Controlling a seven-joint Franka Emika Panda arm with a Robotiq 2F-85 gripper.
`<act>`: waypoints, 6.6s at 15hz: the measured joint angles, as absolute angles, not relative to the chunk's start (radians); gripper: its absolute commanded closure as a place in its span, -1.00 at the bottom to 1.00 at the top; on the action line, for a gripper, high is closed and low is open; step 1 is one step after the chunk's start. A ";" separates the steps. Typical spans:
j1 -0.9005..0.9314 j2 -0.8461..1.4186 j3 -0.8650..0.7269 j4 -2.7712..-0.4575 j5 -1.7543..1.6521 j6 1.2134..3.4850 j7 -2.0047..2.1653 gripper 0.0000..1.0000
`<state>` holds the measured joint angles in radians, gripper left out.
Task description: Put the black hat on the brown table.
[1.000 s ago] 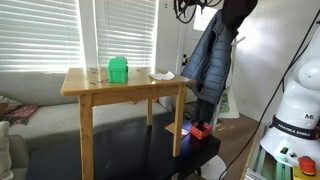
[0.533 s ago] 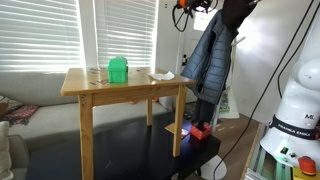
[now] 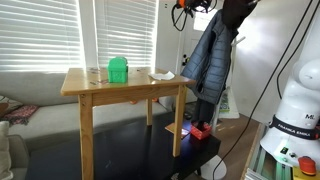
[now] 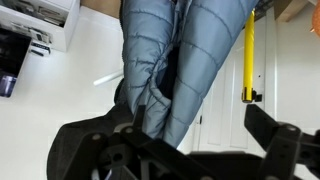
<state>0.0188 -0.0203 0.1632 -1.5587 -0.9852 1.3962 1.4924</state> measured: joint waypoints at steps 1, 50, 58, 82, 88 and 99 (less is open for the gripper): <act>0.019 -0.019 0.153 -1.554 -0.998 1.396 1.508 -1.00; -0.045 0.218 -0.113 -1.253 -1.449 1.183 1.631 0.98; 0.003 0.215 -0.087 -1.202 -1.541 1.122 1.597 0.98; 0.237 0.066 0.230 -1.650 -1.302 1.265 1.082 0.93; 0.239 0.065 0.233 -1.660 -1.303 1.276 1.071 0.93; 0.244 0.188 0.236 -1.660 -1.366 1.330 1.128 0.98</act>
